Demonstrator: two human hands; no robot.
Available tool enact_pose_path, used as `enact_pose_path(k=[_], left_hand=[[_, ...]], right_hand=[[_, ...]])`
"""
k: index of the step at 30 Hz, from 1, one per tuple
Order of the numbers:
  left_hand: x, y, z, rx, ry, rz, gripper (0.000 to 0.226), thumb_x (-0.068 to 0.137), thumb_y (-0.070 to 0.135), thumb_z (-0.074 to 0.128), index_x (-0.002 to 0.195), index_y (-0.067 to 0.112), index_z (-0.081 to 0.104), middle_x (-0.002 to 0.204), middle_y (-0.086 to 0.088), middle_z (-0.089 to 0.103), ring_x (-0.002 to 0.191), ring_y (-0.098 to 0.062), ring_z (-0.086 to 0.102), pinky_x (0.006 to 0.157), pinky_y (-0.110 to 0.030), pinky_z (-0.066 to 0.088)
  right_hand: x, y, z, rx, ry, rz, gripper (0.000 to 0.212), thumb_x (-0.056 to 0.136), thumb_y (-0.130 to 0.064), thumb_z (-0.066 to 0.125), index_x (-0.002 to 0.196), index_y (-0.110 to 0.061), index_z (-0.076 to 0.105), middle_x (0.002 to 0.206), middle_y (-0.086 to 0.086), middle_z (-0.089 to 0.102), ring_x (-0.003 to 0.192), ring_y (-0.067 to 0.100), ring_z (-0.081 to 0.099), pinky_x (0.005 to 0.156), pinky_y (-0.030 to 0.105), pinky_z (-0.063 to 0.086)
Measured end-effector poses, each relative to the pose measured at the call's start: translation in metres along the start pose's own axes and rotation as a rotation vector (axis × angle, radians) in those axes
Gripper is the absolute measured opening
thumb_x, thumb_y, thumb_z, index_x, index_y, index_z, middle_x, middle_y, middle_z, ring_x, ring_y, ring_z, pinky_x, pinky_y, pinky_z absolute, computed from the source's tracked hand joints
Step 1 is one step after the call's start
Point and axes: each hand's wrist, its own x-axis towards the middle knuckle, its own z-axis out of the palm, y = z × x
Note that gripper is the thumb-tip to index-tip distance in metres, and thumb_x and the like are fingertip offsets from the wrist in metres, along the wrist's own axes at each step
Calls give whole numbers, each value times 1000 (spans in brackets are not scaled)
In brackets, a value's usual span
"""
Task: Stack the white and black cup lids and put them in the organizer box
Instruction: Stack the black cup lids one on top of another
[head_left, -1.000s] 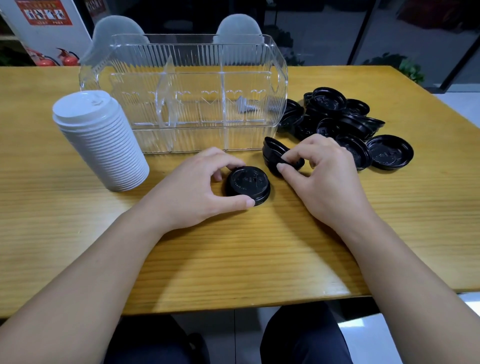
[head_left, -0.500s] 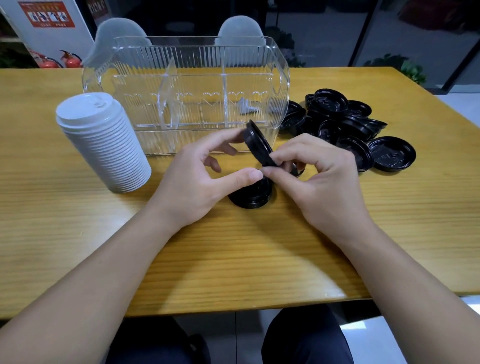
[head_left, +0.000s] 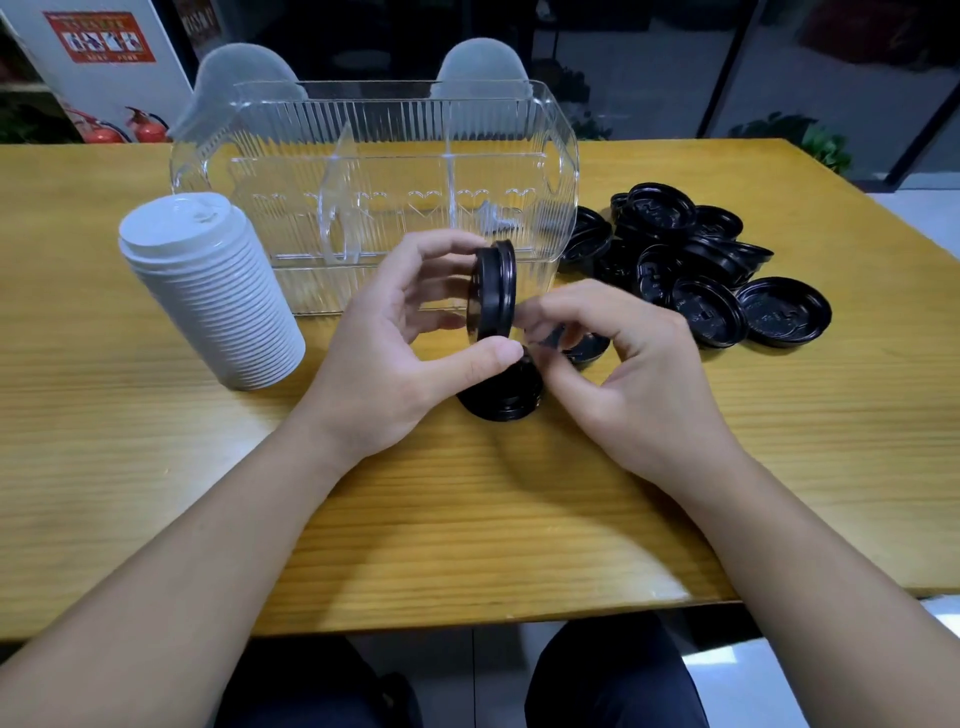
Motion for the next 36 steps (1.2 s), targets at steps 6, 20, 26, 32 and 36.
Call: enact_pose_path(k=[6,20,26,32,36], left_hand=[[-1,-2,-6,334,-8,31,73,86,33,99,151,33,66,141,8,64,133,-19,66,107,-38,61],[1,-11,-7,346,1,9,86,79,62,99,152,25,72,141,10,73,131,-16,70,105,-33,59],[4,-17,-13,253,-55,-53,63,92,44,92,150,27,74,142,14,77,133,-17,71,109,-45,59],[4,-18,-22,362,-195,-187,64,82,51,99,141,41,76,132,24,78,130,-4,69,105,-32,54],[3,-17,-22,434,-242,-206,64,79,48,103,138,45,77,125,32,76,126,1,66,101,-19,50]], right_hand=[[2,2,-6,59,132,135,31,104,-3,72,134,-14,74,127,-3,76,113,23,74,94,47,59],[4,7,-6,8,-37,210,48,98,-30,87,143,-25,74,134,-15,76,127,6,69,107,17,47],[7,11,-9,55,-19,284,35,99,-33,86,132,-25,80,115,-17,78,109,11,71,96,12,46],[2,17,-12,-44,-168,337,39,93,-47,88,130,-38,81,114,-11,78,112,12,69,103,38,56],[0,17,-11,-73,-201,334,48,82,-47,96,128,-38,82,110,-16,74,111,7,68,104,36,55]])
